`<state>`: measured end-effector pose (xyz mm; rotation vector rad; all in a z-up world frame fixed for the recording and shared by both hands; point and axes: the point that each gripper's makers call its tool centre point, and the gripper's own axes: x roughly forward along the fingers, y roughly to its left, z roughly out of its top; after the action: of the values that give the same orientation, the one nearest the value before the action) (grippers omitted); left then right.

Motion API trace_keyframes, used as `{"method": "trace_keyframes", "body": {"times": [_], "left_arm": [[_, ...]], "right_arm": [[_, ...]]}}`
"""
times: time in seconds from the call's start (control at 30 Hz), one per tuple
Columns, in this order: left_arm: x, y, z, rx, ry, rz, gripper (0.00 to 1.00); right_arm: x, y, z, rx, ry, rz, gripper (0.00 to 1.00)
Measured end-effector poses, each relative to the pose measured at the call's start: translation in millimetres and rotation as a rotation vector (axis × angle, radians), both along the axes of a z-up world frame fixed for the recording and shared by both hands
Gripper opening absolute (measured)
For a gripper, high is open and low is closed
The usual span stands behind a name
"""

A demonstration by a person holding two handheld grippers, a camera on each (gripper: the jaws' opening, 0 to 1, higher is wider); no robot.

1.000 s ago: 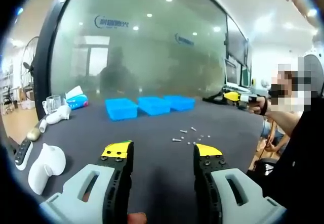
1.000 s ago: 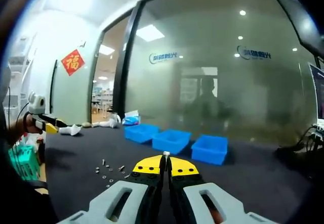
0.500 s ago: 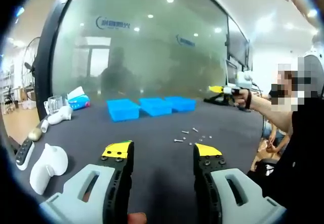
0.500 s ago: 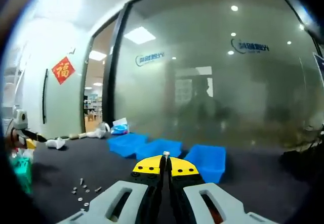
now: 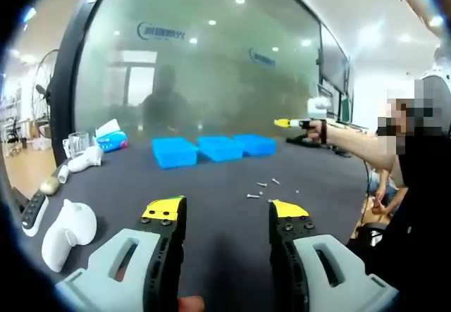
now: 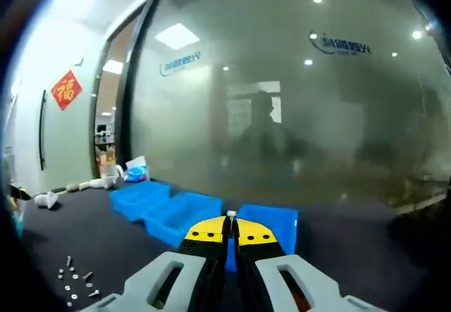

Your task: Sort the screws, nuts, and washers into the corresponding bins

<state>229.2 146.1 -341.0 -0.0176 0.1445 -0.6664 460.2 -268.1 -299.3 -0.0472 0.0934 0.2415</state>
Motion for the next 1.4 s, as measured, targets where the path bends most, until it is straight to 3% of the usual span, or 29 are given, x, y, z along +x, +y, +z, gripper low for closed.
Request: {"method": "trace_keyframes", "body": {"times": [0.37, 1.13, 1.27, 1.4], "left_arm": [[4.2, 2.7, 0.0, 0.000, 0.003, 0.007, 0.46], [2.0, 3.5, 2.6, 0.000, -0.003, 0.017, 0.46], [1.8, 4.6, 3.4, -0.001, -0.004, 0.021, 0.46], [1.2, 4.1, 3.6, -0.004, -0.004, 0.019, 0.46]], "right_arm": [[46.3, -1.5, -12.9, -0.014, 0.054, -0.046, 0.01], [69.6, -10.9, -28.2, -0.051, 0.094, -0.088, 0.02], [70.8, -12.3, -26.2, -0.069, 0.072, -0.094, 0.06], [70.4, -15.9, -22.5, -0.048, 0.056, -0.102, 0.23]]}}
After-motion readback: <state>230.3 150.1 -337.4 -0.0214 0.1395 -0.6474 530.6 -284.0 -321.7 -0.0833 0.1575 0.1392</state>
